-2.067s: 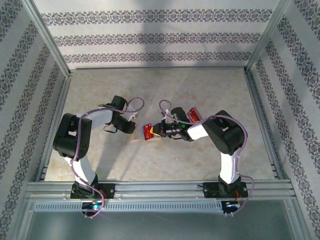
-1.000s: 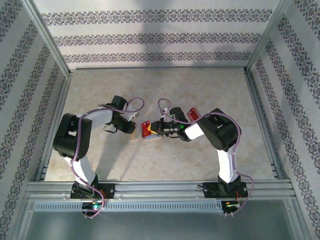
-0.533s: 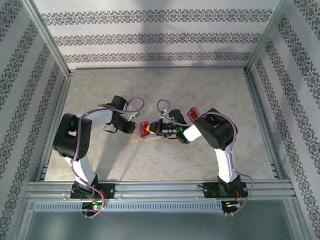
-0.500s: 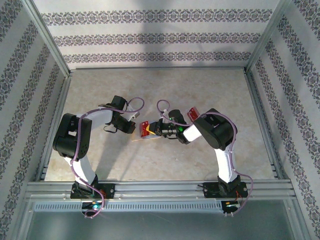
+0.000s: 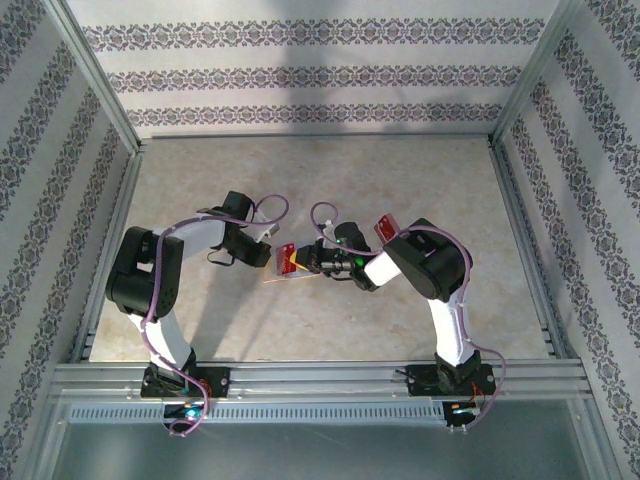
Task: Put the credit cards into the card holder
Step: Insert the credit card into the card slot.
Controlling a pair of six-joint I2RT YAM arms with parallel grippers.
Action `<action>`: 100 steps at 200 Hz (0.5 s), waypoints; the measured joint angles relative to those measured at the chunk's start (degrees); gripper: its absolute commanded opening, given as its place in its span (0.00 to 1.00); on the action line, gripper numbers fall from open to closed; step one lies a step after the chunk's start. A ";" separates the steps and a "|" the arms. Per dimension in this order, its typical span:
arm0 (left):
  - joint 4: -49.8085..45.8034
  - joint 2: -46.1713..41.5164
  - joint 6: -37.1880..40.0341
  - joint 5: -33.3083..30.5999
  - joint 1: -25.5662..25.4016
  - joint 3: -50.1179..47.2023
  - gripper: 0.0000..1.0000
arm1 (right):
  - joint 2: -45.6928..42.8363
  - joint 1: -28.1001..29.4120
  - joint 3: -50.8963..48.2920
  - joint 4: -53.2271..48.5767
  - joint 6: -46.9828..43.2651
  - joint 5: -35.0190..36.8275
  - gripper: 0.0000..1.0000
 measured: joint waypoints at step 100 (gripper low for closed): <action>0.00 -0.02 0.00 -0.02 -0.02 0.00 0.00 | -7.10 1.75 7.48 -30.12 -13.51 5.86 0.18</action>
